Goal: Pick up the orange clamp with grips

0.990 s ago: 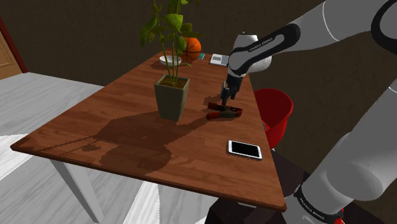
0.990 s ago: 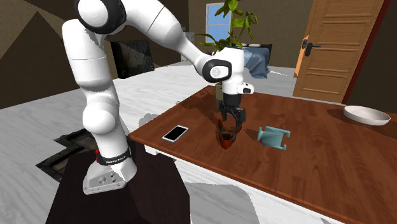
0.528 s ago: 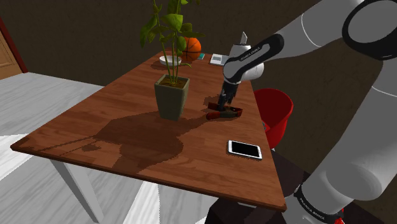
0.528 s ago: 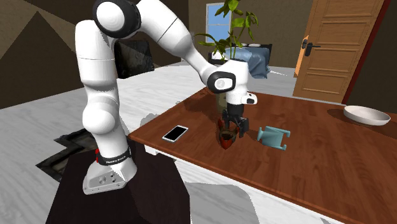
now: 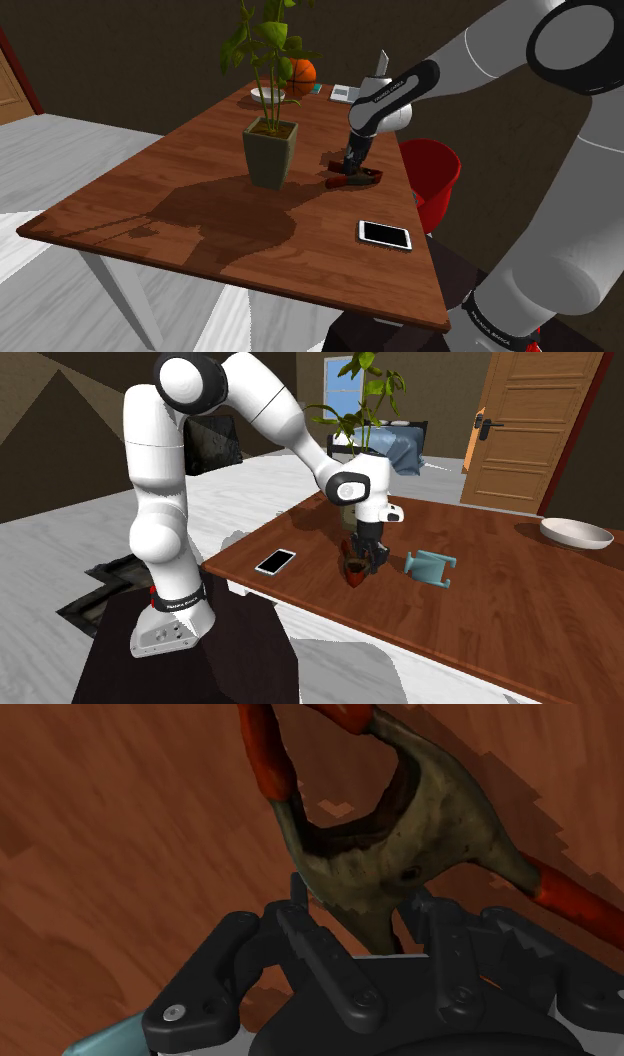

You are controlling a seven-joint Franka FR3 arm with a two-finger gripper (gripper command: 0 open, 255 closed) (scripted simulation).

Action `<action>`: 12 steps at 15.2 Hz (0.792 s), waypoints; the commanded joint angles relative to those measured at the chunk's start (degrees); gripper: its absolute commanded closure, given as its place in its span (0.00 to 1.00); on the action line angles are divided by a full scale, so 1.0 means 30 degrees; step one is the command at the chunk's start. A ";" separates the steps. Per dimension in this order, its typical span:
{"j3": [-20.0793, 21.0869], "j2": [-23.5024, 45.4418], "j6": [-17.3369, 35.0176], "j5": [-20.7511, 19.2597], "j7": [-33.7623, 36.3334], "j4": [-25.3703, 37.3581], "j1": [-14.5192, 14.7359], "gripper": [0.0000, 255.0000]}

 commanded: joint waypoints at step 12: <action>-0.0060 -0.1035 -0.1457 -0.0295 0.0197 0.0414 0.0058 1.00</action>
